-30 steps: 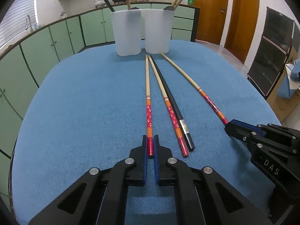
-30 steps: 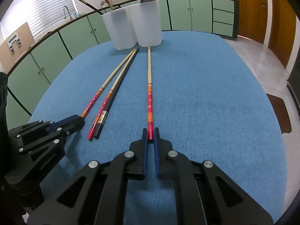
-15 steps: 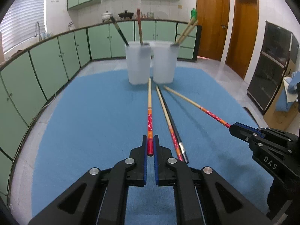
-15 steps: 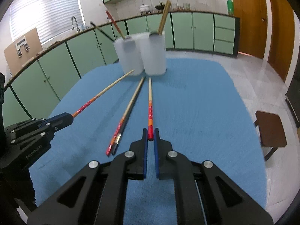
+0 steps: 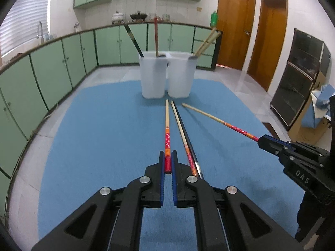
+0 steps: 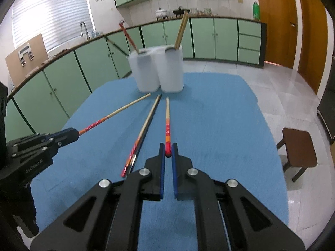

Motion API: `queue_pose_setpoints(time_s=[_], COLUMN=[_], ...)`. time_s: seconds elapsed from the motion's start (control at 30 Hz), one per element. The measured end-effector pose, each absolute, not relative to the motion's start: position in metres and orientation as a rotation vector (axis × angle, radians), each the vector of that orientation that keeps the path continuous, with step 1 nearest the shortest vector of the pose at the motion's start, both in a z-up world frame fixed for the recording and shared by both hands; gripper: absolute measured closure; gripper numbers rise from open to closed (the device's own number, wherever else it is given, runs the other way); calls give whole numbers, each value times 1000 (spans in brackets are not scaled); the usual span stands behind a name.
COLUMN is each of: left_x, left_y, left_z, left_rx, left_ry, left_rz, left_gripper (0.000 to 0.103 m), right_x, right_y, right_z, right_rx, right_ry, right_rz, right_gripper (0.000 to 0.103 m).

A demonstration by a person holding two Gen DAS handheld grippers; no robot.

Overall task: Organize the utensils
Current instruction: 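Lift both red chopsticks and drop them into the white holder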

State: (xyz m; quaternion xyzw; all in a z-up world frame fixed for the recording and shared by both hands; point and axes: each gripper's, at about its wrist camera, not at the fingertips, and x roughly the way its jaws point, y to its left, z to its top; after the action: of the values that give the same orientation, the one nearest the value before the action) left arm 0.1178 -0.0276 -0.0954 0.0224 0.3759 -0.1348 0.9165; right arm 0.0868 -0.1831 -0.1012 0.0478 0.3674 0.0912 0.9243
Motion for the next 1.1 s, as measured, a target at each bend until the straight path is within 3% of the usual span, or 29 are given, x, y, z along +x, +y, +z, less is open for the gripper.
queue_pose_setpoints(time_s=[0.4, 0.5, 0.6, 0.73, 0.97, 1.03, 1.1], left_x=[129, 126, 123, 117, 112, 116, 117], left_y=[-19, -18, -17, -18, -18, -19, -17], left_z=[-163, -167, -166, -166, -166, -167, -167], left_rx=[-2, -4, 14, 38, 58, 58, 44], left_ry=[899, 903, 897, 895, 889, 890, 894], left_rz=[-276, -279, -284, -280, -260, -254, -253], left_gripper=[97, 93, 84, 83, 85, 94, 97], right_x=[85, 85, 85, 87, 89, 89, 89], right_y=[-171, -170, -172, -174, -176, -176, -177], right_z=[-150, -155, -159, -159, -160, -161, -161], right_rx=[62, 63, 73, 85, 101, 105, 108], right_ry=[867, 880, 884, 885, 889, 891, 893], right_rz=[170, 165, 164, 167, 167, 167, 167], right_gripper=[98, 98, 98, 98, 98, 98, 98])
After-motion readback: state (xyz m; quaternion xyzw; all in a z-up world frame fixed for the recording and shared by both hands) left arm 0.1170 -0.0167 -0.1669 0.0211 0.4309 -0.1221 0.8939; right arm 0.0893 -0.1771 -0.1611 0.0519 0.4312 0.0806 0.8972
